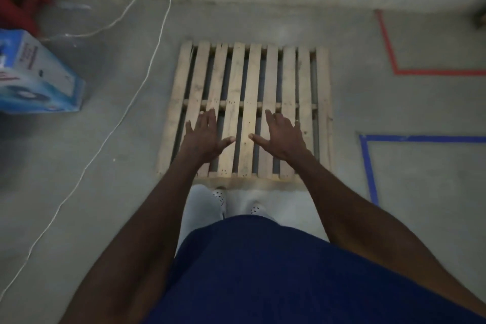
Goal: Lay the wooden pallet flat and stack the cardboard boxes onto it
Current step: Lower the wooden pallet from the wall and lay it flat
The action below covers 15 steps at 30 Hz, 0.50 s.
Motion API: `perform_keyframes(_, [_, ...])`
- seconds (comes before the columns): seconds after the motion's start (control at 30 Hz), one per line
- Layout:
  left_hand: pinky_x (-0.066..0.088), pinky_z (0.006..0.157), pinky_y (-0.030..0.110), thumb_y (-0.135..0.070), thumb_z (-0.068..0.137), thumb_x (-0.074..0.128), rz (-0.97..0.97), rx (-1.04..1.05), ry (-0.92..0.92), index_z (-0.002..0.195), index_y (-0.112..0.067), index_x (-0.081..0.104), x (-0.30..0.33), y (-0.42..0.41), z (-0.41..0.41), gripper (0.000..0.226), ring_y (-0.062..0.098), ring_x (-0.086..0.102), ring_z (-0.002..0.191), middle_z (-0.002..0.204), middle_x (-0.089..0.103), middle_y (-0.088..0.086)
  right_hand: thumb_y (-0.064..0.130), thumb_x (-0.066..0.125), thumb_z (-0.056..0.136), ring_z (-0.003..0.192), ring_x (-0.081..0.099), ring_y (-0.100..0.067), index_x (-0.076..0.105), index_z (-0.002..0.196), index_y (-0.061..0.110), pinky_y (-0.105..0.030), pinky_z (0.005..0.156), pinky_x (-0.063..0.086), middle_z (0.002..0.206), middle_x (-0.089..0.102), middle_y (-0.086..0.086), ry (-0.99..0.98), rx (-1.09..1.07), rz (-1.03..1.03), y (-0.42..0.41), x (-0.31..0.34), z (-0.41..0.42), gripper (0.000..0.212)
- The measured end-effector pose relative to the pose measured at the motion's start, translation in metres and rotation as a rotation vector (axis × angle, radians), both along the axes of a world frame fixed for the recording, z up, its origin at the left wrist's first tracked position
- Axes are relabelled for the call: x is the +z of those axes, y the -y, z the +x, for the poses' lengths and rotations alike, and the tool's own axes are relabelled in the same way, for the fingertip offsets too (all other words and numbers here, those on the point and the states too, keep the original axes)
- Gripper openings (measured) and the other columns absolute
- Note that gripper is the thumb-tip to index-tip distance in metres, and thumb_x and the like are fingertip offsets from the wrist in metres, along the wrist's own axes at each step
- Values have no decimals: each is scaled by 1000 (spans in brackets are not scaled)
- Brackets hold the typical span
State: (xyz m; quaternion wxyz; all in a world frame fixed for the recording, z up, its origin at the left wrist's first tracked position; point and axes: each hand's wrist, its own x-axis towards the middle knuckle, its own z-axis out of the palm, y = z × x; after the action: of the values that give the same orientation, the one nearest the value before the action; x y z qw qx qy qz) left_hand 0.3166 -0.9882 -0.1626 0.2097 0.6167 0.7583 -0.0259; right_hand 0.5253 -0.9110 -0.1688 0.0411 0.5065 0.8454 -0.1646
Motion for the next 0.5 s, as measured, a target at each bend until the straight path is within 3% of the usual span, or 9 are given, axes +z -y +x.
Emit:
perform_keyframes(0.17, [8,119,58,-70,91,33,-12,3,-23,154,-3,5,17,12,-14,96,28,13,150,162,13,15,73,37,89,134,42,-34,21,153,13,-58,108,32,150,39,-17,120,192,120,10,17,-3,88])
perform_keyframes(0.5, [9,118,58,-74,90,31,-46,-262,-4,155,-7,10,6,-13,-71,95,28,18,148,161,17,15,67,44,90,130,45,-33,32,146,12,-54,103,39,147,41,-15,121,-35,157,35,31,-66,80])
